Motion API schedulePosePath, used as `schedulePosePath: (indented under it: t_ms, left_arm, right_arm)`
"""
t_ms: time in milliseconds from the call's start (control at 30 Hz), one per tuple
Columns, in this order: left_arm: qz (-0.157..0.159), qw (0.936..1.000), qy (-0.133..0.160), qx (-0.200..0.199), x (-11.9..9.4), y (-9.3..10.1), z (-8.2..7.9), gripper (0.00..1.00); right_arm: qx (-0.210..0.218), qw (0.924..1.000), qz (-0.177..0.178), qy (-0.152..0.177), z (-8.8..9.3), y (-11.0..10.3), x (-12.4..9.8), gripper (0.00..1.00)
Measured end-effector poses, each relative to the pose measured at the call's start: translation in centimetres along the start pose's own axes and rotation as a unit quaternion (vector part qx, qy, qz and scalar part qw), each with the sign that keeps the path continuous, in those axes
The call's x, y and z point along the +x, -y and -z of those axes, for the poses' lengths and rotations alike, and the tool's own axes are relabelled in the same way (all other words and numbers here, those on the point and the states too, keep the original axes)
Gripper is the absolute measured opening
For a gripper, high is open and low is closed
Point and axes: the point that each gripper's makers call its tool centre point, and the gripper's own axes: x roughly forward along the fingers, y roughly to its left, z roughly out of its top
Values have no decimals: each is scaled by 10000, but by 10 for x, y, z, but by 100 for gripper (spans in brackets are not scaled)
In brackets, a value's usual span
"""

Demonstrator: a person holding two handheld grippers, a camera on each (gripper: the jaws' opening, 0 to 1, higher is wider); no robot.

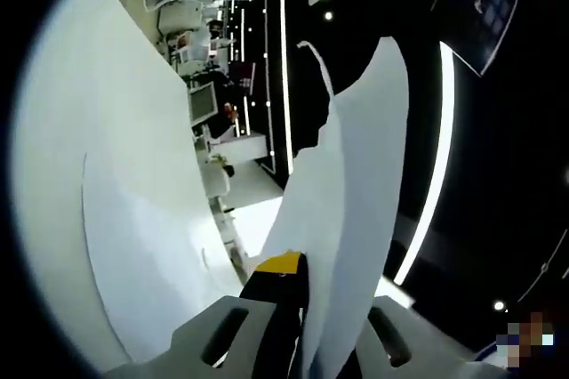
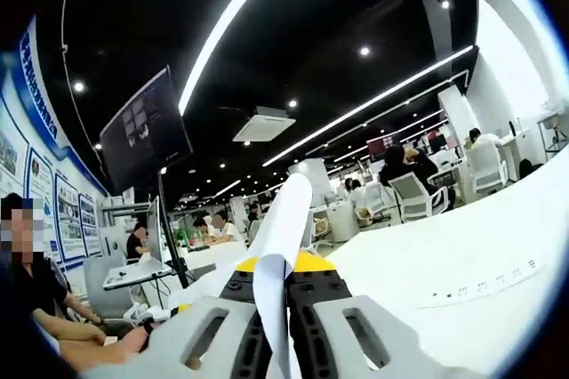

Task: Organize the stack of printing papers by aligning and flattening the scattered papers on the table

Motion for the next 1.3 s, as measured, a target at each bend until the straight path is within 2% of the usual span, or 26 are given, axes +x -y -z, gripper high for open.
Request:
schedulePosePath:
  t_ms: [300, 500, 800, 900, 1100, 1300]
  left_arm:
    - [-12, 10000, 28, -94, 0, -3, -1, 6]
    - [-9, 9997, 201, -136, 0, -4, -11, 6]
    - [17, 9996, 225, -161, -1, -2, -10, 6]
    - [23, 9995, 261, -183, -2, -1, -11, 6]
    - [43, 9992, 354, -193, -3, -1, -17, 7]
    - [32, 9992, 353, -165, -3, -1, -14, 8]
  right_arm:
    - [-11, 10000, -30, -30, 5, -6, 4, 0]
    - [-43, 10000, -38, -21, 8, -11, 6, 0]
    - [-41, 9999, -77, -79, 18, -17, 10, 0]
    - [-61, 9999, 10, -137, 20, -15, 10, 0]
    - [-35, 10000, 39, 12, 17, -19, 9, 0]
    - [-43, 10000, 51, 44, 23, -24, 12, 0]
